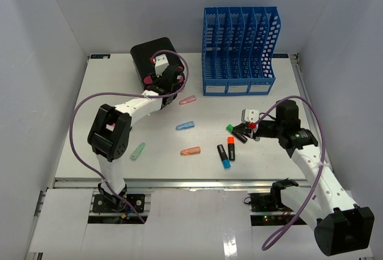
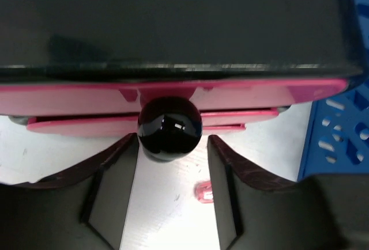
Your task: Organize the desk
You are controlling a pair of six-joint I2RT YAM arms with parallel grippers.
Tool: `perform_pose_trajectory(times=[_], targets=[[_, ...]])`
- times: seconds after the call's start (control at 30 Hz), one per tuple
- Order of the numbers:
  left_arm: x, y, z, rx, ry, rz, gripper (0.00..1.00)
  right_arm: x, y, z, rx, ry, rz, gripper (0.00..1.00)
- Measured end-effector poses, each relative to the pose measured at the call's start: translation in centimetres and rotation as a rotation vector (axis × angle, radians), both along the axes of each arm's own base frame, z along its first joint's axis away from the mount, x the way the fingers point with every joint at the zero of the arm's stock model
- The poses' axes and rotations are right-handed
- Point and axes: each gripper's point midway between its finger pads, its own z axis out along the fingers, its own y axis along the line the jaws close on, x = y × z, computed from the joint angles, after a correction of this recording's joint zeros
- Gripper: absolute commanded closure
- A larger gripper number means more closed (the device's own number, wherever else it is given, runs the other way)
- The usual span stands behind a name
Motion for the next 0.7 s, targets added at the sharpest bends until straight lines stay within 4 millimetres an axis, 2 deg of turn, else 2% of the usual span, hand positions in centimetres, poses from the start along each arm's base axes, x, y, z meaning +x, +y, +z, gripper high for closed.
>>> perform_pose_trajectory(times=[0.23, 0.5, 0.7], targets=[[0.7, 0.0, -0.4, 0.023, -0.019, 0.002, 0.38, 0.0, 0.0, 0.0, 0.000, 0.000, 0.000, 0.87], [0.0, 0.5, -2.8, 0.056, 0.025, -0.002, 0.35, 0.0, 0.0, 0.0, 0.000, 0.000, 0.000, 0.87], [-0.1, 0.6, -2.9, 0.063, 0.027, -0.004, 0.45, 0.0, 0.0, 0.0, 0.000, 0.000, 0.000, 0.87]])
